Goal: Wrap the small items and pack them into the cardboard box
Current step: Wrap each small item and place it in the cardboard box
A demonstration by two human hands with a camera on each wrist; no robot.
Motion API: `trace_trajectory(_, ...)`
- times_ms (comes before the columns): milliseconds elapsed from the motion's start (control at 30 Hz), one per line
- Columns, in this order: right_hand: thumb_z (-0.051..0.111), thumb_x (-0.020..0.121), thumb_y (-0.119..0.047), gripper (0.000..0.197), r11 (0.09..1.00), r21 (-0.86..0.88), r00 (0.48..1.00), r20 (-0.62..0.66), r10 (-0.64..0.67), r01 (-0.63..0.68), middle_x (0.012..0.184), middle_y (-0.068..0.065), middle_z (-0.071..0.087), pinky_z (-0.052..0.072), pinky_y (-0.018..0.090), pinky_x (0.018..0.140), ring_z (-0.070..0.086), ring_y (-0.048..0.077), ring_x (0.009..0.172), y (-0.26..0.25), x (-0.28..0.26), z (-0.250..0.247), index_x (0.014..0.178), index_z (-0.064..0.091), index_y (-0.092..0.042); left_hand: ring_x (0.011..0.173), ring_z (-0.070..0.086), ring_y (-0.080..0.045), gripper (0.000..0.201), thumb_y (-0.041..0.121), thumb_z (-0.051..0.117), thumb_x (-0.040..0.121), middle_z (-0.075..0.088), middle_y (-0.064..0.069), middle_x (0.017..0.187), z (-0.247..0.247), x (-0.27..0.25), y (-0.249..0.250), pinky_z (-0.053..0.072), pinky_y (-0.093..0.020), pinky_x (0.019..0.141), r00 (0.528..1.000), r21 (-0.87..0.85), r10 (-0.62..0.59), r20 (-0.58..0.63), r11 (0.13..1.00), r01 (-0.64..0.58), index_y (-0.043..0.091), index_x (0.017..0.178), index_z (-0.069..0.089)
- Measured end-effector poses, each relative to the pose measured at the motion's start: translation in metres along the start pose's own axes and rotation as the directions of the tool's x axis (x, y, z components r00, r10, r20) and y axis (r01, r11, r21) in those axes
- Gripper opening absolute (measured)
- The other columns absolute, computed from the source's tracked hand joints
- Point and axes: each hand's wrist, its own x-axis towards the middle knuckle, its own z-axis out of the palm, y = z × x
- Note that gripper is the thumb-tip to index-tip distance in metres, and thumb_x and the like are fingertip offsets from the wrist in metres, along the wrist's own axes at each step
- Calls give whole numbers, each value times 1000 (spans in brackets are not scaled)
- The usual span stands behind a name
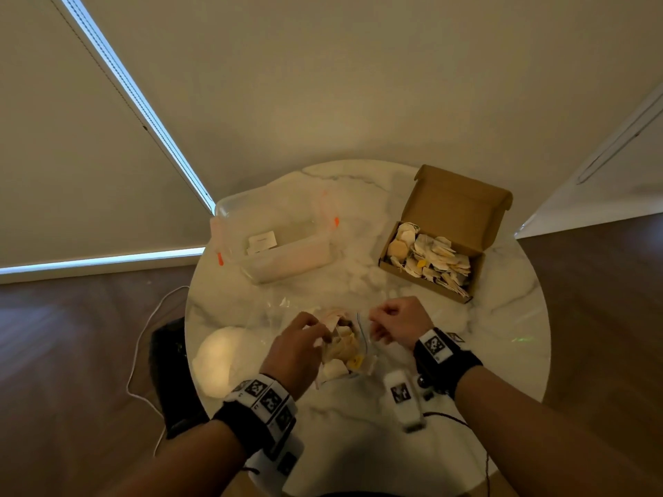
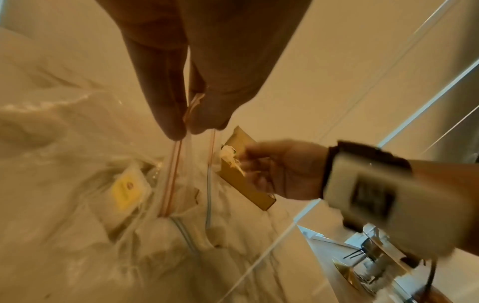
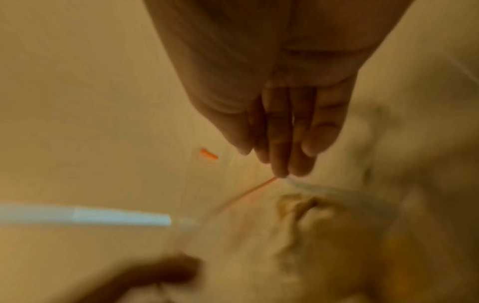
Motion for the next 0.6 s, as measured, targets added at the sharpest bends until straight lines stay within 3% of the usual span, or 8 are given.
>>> trace_trajectory(33, 63, 89, -19, 17, 962, -249, 992, -31, -125, 113, 71, 7, 72, 54, 30, 61, 65, 17, 62, 9, 3, -6, 79, 71, -7, 79, 61, -18, 29, 5, 64, 83, 55, 6, 113, -1, 1, -4, 54, -35, 72, 1000, -5, -8, -9, 1000, 8, 25, 103, 67)
trace_trajectory(100, 63, 86, -19, 12, 762, -560, 943, 136, -303, 326, 84, 4, 72, 54, 35, 77, 64, 17, 77, 24, 2, -8, 88, 73, -13, 83, 62, -20, 40, 7, 64, 82, 55, 9, 120, -2, 4, -7, 54, -38, 76, 999, 10, -32, 6, 999, 32, 27, 117, 63)
trace_trajectory(200, 60, 87, -17, 39, 511, -677, 843, 485, -231, 530, 124, 5, 58, 42, 34, 102, 53, 22, 114, 41, 1, 1, 126, 59, -16, 89, 63, -22, 41, 13, 64, 84, 53, 10, 126, -3, 9, -5, 53, -38, 80, 998, 29, -60, 11, 998, 59, 26, 123, 59)
trace_trajectory(267, 61, 87, -18, 48, 361, -721, 804, 564, -189, 591, 131, 4, 48, 40, 33, 101, 44, 23, 119, 45, -2, 5, 133, 50, -19, 88, 63, -22, 41, 13, 65, 84, 54, 9, 127, -2, 12, -4, 53, -35, 79, 998, 33, -62, 7, 998, 62, 25, 122, 60)
trace_trajectory(333, 58, 90, -18, 41, 257, -742, 785, 598, -163, 619, 130, 6, 45, 40, 33, 96, 42, 25, 118, 44, -5, 8, 131, 52, -17, 88, 63, -21, 41, 12, 66, 83, 54, 8, 126, -2, 13, -4, 51, -30, 77, 998, 29, -61, 6, 998, 61, 23, 122, 61)
trace_trajectory(433, 50, 96, -14, 28, 214, -760, 789, 598, -141, 614, 124, 10, 49, 38, 32, 91, 44, 27, 117, 35, -7, 16, 122, 59, -9, 88, 63, -20, 39, 13, 67, 84, 55, 7, 126, -1, 12, -2, 49, -28, 75, 999, 26, -34, 14, 999, 34, 21, 122, 61)
trace_trajectory(533, 46, 97, -18, 27, 265, -737, 783, 596, -180, 622, 118, 15, 56, 39, 32, 88, 48, 29, 112, 24, -2, 25, 112, 64, -3, 89, 62, -19, 38, 14, 67, 85, 55, 6, 125, -2, 10, -1, 48, -25, 75, 999, 24, -19, 28, 1000, 18, 20, 122, 61)
trace_trajectory(600, 51, 95, -22, 27, 260, -723, 768, 605, -210, 640, 120, 13, 55, 43, 36, 90, 48, 31, 111, 22, 1, 28, 115, 62, -6, 89, 62, -19, 38, 15, 67, 85, 55, 6, 125, -3, 11, -1, 49, -26, 76, 1000, 21, -16, 24, 1000, 15, 20, 122, 61)
